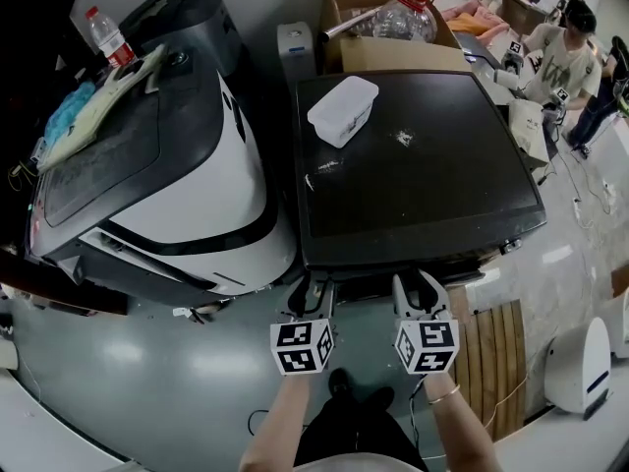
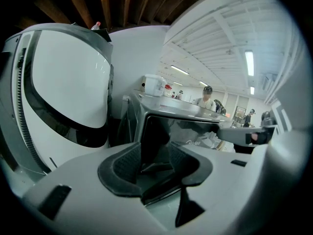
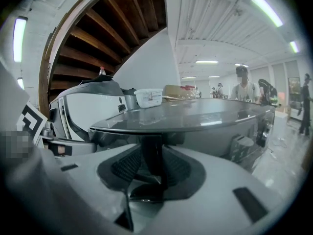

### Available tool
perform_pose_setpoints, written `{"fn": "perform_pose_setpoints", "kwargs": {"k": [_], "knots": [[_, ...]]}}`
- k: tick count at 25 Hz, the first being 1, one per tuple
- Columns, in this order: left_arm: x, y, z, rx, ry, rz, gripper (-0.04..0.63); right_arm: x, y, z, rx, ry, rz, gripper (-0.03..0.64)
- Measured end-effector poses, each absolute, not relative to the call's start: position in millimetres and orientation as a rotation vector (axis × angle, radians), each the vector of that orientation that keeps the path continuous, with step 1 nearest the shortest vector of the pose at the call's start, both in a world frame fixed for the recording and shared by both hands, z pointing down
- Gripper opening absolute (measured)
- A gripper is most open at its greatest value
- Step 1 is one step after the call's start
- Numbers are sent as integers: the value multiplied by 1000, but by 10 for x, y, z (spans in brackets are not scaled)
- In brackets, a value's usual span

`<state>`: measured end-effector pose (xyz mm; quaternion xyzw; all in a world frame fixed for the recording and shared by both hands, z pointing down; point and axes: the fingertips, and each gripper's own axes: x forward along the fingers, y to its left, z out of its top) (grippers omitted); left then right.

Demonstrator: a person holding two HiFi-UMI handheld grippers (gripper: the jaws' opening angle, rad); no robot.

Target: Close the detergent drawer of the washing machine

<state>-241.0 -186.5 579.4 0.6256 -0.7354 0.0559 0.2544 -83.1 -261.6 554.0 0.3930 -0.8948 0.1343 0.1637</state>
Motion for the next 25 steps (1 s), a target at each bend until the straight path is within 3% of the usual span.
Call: {"fn": "perform_pose_setpoints", "kwargs": {"k": [13,25], "knots": [[-2211,-1484,5468,1768,-2037,174,138,-631,-2218,5235,1057,-2628,372,126],[-1907,-1140,5202,1797,-2083,197,51,-345,-1854,5019,1013,-2677,360,92]]}}
